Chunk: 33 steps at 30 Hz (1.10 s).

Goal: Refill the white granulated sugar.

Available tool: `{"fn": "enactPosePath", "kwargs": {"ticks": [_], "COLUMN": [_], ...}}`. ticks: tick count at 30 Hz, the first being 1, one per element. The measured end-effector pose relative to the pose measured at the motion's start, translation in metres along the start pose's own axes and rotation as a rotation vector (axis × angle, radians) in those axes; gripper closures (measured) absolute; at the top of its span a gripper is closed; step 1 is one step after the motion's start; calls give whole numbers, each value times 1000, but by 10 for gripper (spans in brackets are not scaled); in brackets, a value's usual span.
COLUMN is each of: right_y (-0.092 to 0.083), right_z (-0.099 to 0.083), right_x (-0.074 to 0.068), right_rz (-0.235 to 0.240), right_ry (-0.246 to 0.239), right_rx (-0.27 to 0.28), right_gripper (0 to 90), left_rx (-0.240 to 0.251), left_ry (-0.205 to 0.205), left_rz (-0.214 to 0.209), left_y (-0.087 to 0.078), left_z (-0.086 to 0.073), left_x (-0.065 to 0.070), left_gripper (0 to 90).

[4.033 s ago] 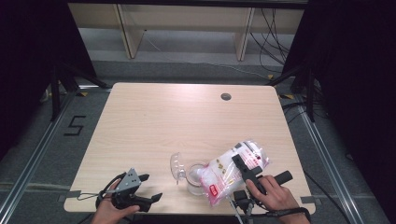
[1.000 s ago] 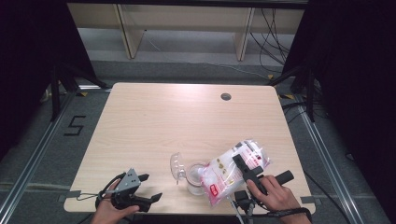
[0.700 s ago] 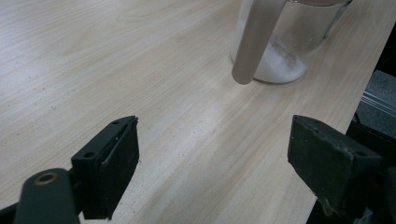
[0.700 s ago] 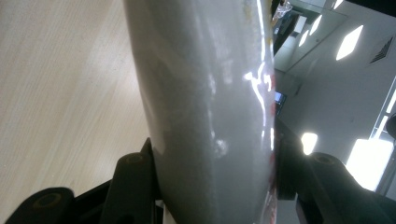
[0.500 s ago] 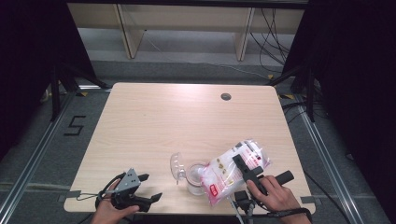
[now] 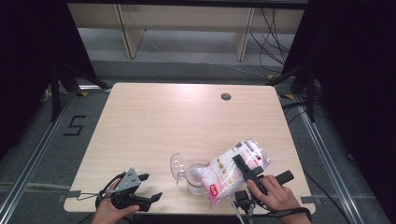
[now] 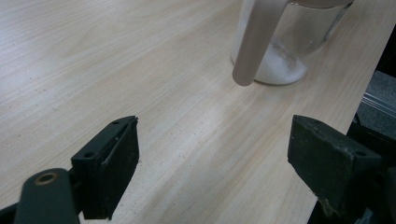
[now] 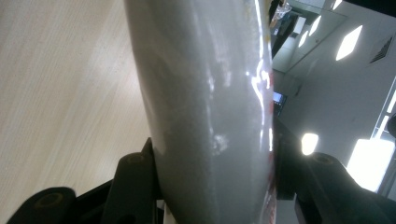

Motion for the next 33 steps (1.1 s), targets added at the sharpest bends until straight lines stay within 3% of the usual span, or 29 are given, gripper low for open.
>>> {"fn": "enactPosePath", "kwargs": {"ticks": [11,15,17,18,19,20,23,24,29,33], "right_y": [1,1,0,0,0,0,-1,-1,0,0], "right_z": [-1,0,-1,-1,-1,-1,0,0,1,-1], "right_x": [-1,1,-1,-1,0,0,1,0,2,0], "right_rz": [4,-2,3,2,0,0,0,2,-7,0], "right_ry": [9,-10,10,7,7,4,1,3,-14,6], "right_rx": [3,13,2,3,2,2,-4,-6,5,4], "right_gripper": [566,567,568,568,569,569,570,570,571,573], "left_rx": [9,16,1,-2,-5,-4,2,8,6,9], "left_ry": [-1,-4,0,-21,-17,12,-2,-26,7,-18], "left_rz": [1,-1,4,0,0,6,3,-2,2,-2], "left_y": [0,0,-1,-1,-1,-1,-1,-1,-1,-1], "left_z": [0,1,0,-1,-1,-1,-1,-1,-1,-1], "left_x": [0,0,0,1,1,0,1,3,2,3], "left_gripper": [165,165,165,165,165,165,165,165,166,166]}}
Point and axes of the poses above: each handheld gripper's, and its own axes: y roughly forward along the jaws, z roughly out of its top, x roughly to its right, the point moved 8 cm from there along y, roughly forward along the jaws, and after that the axes turned 13 degrees about -x, right-handed, at the moved point
